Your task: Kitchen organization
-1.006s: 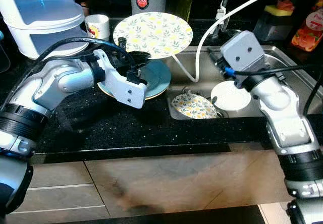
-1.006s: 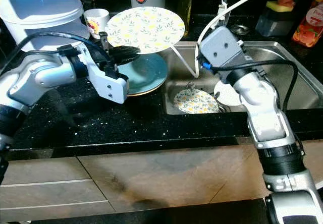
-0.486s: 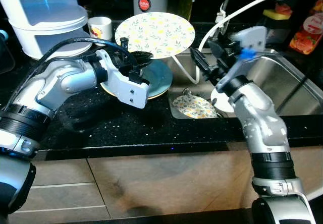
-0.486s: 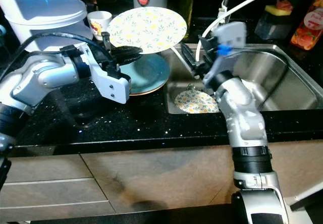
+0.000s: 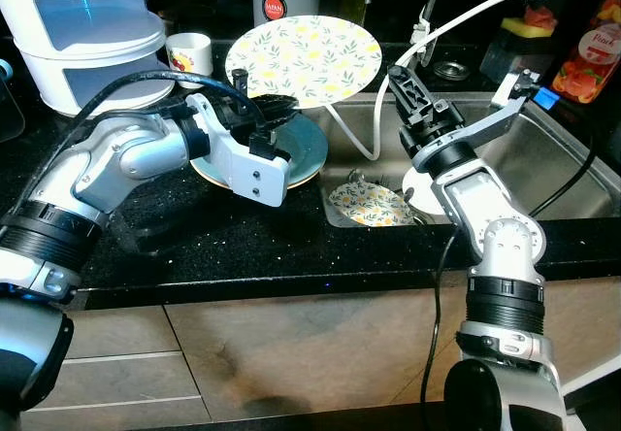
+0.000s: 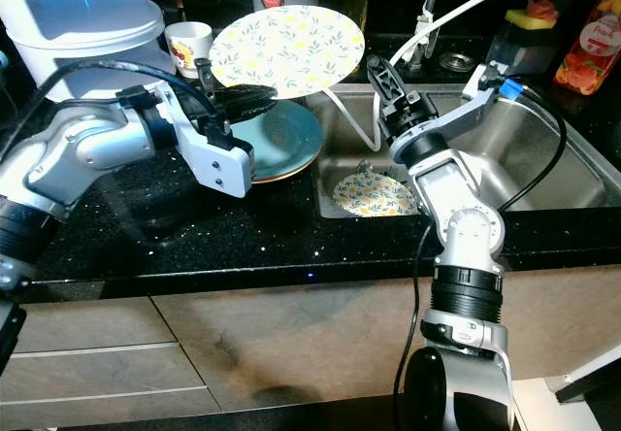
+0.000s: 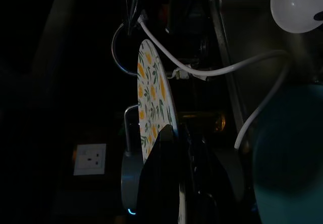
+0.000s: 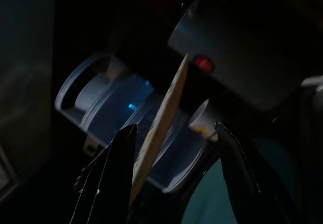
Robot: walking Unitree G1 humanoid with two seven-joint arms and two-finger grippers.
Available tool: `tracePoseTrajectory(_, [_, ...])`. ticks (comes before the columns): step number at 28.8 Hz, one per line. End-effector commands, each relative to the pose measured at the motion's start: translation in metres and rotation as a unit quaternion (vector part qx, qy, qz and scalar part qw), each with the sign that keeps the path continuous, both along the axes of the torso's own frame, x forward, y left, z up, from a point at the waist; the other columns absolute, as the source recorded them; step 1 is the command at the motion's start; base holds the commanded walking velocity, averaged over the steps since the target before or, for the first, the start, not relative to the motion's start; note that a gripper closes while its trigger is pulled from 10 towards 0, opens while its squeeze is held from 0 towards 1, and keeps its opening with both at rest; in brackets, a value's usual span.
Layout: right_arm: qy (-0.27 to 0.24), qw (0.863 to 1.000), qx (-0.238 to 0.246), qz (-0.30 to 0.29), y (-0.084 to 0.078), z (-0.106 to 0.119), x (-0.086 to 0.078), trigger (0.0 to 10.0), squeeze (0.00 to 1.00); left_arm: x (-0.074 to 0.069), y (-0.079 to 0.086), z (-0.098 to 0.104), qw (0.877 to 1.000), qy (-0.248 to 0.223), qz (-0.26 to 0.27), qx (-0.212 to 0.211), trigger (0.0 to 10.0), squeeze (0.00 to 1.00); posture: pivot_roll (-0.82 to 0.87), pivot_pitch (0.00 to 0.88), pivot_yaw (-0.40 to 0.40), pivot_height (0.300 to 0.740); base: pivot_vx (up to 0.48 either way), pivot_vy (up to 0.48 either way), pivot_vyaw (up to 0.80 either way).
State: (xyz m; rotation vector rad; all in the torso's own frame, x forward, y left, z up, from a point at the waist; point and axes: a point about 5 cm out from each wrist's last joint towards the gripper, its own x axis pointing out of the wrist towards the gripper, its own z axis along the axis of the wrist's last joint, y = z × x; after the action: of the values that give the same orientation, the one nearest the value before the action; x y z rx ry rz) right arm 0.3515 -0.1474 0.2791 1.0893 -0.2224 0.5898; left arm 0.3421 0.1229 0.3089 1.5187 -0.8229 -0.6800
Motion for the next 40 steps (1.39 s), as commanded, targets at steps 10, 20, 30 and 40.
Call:
tracePoseTrajectory(10, [0.050,0.998,-0.008,0.041,0.012,-0.004,-0.003,10.0,0.00,-0.008,-0.023,-0.025,0.998,0.025,-0.049,0.018,10.0,0.00,0.14,0.061,-0.047,0.740,0.000,0.000,0.00])
tracePoseTrajectory(20, [0.098,0.995,-0.020,0.021,0.006,-0.015,-0.002,0.0,0.00,-0.011,-0.023,-0.027,0.997,0.007,-0.062,0.034,10.0,0.00,0.14,0.066,-0.048,0.740,0.000,0.000,0.00])
tracePoseTrajectory(30, [0.108,0.994,-0.015,0.003,0.003,-0.017,0.000,0.0,0.00,-0.013,-0.028,-0.032,0.995,-0.022,-0.078,0.050,10.0,1.00,0.14,0.064,-0.049,0.740,0.000,0.000,0.00])
tracePoseTrajectory(40, [0.090,0.986,-0.088,-0.106,-0.021,-0.017,0.003,10.0,0.00,-0.031,-0.033,-0.030,0.909,0.340,-0.113,-0.212,10.0,0.00,0.14,0.073,-0.032,0.740,0.000,0.000,0.00])
